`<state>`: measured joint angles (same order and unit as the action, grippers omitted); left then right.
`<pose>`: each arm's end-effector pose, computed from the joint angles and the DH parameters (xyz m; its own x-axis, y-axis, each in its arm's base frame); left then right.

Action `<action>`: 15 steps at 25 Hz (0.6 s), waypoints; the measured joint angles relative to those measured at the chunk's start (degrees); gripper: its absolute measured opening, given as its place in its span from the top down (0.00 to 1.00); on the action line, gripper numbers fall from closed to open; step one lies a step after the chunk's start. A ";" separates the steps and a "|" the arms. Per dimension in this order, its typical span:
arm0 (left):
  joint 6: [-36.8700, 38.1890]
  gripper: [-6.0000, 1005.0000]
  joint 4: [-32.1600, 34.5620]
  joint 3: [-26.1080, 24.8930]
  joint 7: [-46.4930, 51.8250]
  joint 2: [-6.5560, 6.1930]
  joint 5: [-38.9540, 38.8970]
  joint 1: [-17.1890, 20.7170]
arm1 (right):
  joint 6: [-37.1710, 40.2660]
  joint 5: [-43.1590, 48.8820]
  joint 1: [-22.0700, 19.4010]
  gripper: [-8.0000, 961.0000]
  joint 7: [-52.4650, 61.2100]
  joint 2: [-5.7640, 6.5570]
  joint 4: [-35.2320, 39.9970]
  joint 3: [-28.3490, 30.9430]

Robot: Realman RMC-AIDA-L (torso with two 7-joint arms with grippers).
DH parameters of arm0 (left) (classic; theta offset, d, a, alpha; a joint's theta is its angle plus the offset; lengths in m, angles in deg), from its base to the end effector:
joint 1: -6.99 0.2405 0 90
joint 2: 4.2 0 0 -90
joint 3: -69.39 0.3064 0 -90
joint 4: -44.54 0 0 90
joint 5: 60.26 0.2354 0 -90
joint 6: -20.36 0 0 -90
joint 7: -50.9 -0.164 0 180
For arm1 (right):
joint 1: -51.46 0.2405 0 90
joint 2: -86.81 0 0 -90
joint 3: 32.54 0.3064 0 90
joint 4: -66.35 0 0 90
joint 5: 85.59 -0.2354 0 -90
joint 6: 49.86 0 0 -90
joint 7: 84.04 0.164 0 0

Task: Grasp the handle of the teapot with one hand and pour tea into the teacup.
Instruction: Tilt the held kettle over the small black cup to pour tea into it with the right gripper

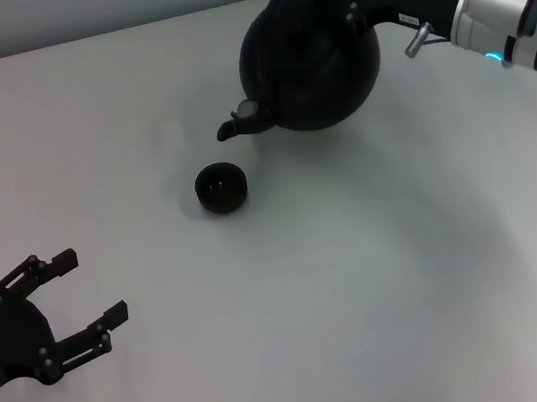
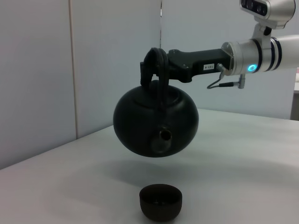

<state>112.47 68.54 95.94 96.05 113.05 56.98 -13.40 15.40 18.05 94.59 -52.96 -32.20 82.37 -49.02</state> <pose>-0.3876 0.2950 -0.0479 0.8375 0.1194 0.5332 0.3506 -0.8659 -0.3567 0.2861 0.4777 -0.0484 0.8789 0.1333 -0.4580 -0.2804 -0.6324 -0.7221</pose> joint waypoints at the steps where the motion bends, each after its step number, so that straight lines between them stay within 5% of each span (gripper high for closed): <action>1: 0.00 0.13 0.00 0.00 0.00 0.00 0.00 0.00 | 0.00 0.00 0.38 0.91 -1.16 0.00 0.04 -0.09; 15: 0.04 0.13 -0.01 0.00 0.03 0.03 -0.02 0.00 | -0.51 -0.07 2.03 0.91 -7.90 0.01 0.51 -2.21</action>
<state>112.51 68.53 95.94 96.08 113.08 56.96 -13.41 14.90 17.98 96.63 -60.86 -32.19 82.88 -51.23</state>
